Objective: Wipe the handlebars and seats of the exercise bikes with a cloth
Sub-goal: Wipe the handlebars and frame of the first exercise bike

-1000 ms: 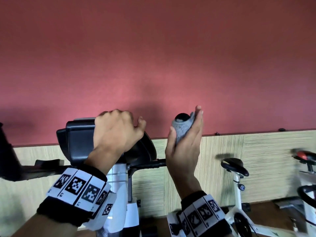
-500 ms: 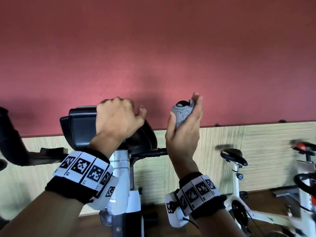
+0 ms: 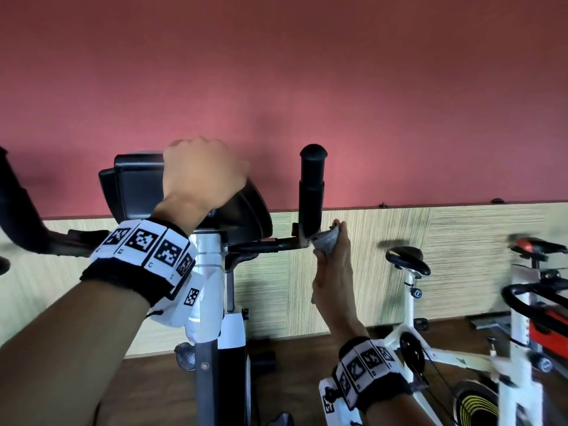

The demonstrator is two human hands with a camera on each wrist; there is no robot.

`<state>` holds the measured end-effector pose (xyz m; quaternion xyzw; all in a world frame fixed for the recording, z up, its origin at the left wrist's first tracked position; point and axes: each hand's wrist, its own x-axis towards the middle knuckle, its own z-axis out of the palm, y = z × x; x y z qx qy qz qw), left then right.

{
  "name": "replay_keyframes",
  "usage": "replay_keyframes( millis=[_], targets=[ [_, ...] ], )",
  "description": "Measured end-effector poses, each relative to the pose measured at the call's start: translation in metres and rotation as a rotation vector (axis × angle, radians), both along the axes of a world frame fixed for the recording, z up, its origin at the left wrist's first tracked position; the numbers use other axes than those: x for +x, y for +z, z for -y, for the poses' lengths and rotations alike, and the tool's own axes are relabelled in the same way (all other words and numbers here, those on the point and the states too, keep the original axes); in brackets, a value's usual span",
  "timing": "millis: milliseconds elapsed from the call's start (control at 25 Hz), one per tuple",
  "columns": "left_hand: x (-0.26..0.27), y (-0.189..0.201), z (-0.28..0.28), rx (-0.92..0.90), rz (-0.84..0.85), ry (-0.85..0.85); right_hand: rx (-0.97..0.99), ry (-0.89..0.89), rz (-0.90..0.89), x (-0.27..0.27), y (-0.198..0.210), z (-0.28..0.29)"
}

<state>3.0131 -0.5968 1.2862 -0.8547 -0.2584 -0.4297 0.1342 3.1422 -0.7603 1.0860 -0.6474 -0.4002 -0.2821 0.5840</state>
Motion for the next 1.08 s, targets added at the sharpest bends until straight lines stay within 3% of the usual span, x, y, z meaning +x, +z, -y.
replay_keyframes(
  millis=[120, 280, 520, 600, 720, 800, 880, 960, 1040, 1080],
  targets=[
    [0.004, -0.001, 0.000, 0.005, 0.033, 0.022, 0.103, 0.069, 0.040, -0.003, 0.025, 0.005],
    [0.007, -0.004, 0.000, 0.021, 0.071, 0.039, 0.078, 0.169, 0.122, -0.001, 0.079, -0.021],
    [0.013, -0.004, 0.004, 0.025, 0.110, 0.117, 0.065, 0.154, 0.182, 0.037, 0.012, -0.042],
    [0.011, -0.010, 0.003, 0.060, 0.152, 0.115, 0.063, 0.199, 0.104, 0.047, 0.006, -0.048],
    [0.014, -0.021, -0.003, 0.115, 0.248, 0.031, 0.108, 0.233, 0.061, 0.057, 0.007, -0.049],
    [0.012, -0.034, -0.006, 0.130, 0.333, -0.099, 0.137, 0.244, 0.126, 0.061, 0.008, -0.050],
    [0.008, -0.068, -0.004, 0.253, 0.524, -0.300, 0.172, 0.233, 0.218, 0.063, 0.003, -0.053],
    [0.004, -0.128, 0.002, 0.412, 0.728, -0.445, 0.177, 0.208, 0.296, 0.069, 0.002, -0.055],
    [0.013, -0.201, -0.009, 0.421, 0.760, -0.448, 0.194, 0.195, 0.381, 0.075, 0.003, -0.056],
    [0.023, -0.231, -0.023, 0.336, 0.734, -0.432, 0.216, 0.193, 0.422, 0.077, 0.003, -0.057]
  ],
)
